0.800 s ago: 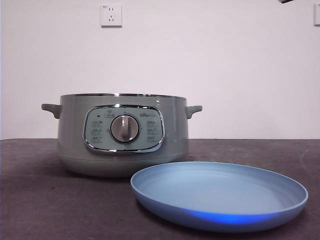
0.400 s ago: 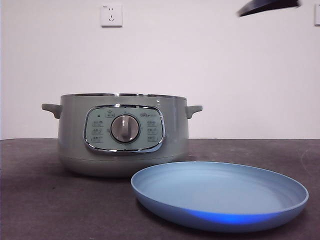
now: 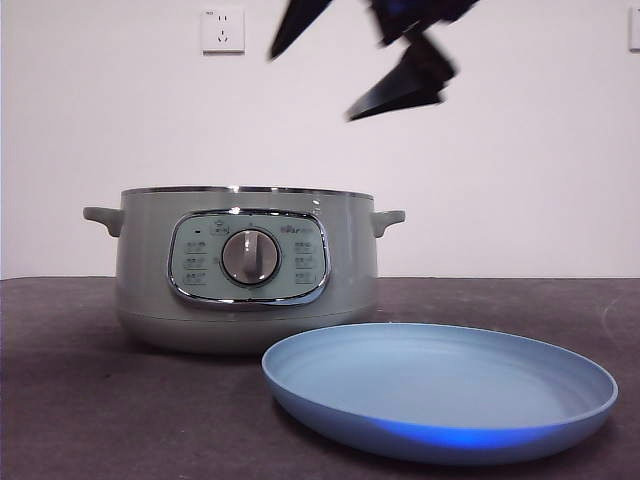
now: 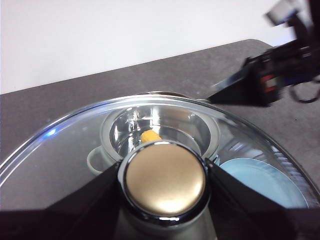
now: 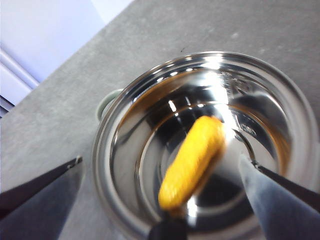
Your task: Take the corn out from the steamer,put the corn on the plate,close the lid
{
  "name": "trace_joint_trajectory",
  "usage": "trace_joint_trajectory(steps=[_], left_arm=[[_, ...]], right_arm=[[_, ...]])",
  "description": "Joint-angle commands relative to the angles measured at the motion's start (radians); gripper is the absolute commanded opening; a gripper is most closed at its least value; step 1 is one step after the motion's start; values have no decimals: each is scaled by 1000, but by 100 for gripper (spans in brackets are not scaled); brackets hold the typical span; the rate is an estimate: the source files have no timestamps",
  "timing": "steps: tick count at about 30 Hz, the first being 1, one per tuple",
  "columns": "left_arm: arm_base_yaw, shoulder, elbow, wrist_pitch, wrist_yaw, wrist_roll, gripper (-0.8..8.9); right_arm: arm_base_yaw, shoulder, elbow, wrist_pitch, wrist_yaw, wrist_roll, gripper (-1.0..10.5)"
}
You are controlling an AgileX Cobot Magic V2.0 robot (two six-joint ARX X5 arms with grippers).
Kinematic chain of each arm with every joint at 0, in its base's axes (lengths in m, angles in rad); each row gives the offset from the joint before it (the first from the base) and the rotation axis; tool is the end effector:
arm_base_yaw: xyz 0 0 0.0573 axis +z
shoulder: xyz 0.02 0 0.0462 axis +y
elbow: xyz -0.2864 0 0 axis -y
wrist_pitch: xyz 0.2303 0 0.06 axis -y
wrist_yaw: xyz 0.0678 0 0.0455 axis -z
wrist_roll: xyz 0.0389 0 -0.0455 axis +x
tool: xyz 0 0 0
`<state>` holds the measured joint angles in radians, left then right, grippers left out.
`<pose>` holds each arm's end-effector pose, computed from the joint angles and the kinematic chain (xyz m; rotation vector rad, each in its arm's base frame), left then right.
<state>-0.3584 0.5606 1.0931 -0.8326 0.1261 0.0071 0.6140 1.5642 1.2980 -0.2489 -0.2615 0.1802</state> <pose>0.0423 -0.0211 0.3929 0.0420 0.2993 -0.4819 0.2785 0.2086 0.3353 0.0716 0.5981 0.8049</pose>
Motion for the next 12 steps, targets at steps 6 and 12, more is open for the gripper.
trace_joint_trajectory(steps=[6, 12], left_arm=[[0, -37, 10, 7, 7, -3, -6], [0, -40, 10, 0, 7, -3, -6]], right_arm=[[66, 286, 342, -87, 112, 1, 593], [82, 461, 484, -142, 188, -13, 533]])
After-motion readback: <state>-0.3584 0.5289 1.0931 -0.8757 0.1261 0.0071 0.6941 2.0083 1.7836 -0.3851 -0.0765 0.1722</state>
